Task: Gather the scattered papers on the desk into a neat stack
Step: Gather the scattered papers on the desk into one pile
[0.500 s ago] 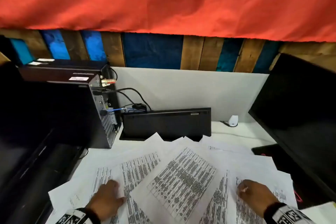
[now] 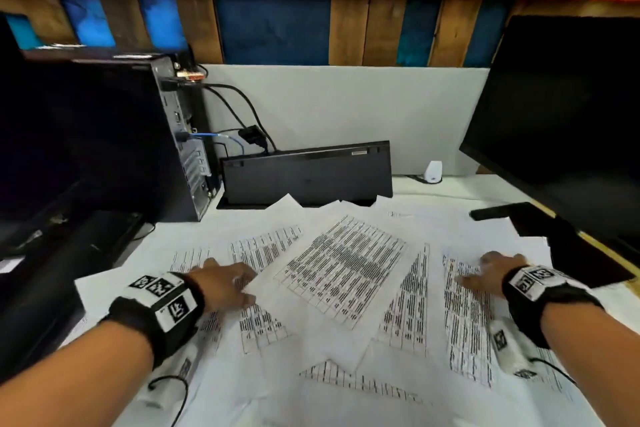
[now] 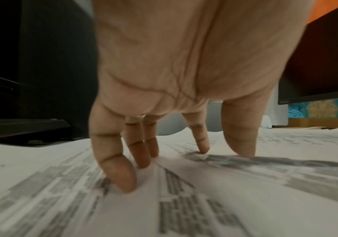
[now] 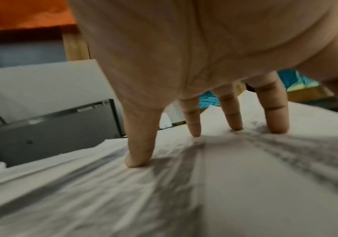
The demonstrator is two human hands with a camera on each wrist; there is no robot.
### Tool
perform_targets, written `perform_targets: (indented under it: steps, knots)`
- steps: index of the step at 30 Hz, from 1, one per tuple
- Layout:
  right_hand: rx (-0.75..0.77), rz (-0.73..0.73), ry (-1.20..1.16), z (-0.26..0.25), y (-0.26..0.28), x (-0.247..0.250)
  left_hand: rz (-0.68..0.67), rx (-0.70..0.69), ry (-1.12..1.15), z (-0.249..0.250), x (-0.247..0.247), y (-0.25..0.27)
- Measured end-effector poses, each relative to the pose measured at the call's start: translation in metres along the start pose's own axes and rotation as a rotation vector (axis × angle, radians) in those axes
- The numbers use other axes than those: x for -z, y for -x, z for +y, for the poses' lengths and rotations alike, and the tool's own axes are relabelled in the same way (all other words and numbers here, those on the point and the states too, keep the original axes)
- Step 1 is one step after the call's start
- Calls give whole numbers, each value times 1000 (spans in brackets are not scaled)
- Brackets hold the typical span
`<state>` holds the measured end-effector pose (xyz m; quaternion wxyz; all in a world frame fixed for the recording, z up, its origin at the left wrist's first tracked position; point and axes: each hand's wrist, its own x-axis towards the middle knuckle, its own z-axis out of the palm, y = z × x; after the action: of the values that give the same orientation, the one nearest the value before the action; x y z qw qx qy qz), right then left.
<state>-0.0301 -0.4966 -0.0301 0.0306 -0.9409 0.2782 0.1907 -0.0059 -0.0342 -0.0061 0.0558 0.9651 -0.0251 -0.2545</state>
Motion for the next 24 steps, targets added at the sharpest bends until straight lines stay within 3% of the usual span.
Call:
perform_targets:
  steps: [4,7,10,13,16,20,24]
  knots:
    - [122,-10,-77,-25,55,1,9,-60,24,32,-21,16]
    - [152,14,-266,-28,69,2,1,-95,74,43,-29,25]
    - [74,16,-625,-26,65,-5,136,45,146,33,-29,21]
    - [38,-169,-1022,-36,75,-9,224,195,256,17,-29,19]
    - [63,-207,-954,-58,84,-13,162,110,302,13,-20,15]
    - [159,-86,-694,-87,87,-19,-8,-116,293,31,-13,15]
    - [282,-126,-711,-118,92,-31,-63,-304,322,48,-19,18]
